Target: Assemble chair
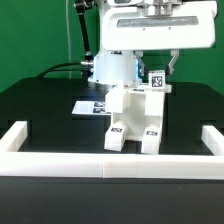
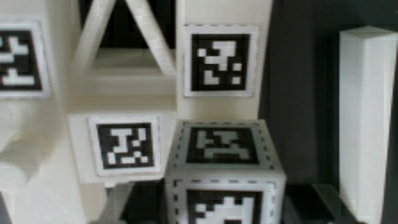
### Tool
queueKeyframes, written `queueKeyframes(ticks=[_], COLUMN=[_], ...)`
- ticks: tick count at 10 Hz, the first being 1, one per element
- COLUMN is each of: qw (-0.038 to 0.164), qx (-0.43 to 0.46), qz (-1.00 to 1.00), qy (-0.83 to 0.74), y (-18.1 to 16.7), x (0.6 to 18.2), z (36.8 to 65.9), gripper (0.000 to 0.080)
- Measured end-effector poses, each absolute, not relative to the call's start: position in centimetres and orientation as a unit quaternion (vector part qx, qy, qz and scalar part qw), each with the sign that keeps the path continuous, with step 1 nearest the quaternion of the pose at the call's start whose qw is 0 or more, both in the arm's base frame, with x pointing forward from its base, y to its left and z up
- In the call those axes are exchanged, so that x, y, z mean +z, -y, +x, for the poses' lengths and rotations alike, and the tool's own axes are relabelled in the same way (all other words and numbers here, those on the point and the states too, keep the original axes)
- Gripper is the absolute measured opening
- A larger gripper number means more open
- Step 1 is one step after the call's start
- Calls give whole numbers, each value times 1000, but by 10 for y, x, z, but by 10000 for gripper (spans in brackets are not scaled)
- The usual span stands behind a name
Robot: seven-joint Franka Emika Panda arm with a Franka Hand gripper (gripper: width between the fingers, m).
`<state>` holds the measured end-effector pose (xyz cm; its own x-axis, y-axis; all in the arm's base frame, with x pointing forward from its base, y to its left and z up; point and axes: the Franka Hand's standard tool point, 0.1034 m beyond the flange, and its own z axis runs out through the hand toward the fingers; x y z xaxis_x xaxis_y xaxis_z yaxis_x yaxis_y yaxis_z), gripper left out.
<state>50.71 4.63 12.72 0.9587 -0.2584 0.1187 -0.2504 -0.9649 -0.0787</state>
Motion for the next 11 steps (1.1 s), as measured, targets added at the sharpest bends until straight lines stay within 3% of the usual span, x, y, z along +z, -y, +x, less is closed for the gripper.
queueKeyframes(ticks=[4, 11], qw=[39, 50], qx=[-61, -61], qz=[-960, -924], qy=[-269, -375], y=[-45, -45], x=[127, 127], z=[510, 511], gripper=[287, 288])
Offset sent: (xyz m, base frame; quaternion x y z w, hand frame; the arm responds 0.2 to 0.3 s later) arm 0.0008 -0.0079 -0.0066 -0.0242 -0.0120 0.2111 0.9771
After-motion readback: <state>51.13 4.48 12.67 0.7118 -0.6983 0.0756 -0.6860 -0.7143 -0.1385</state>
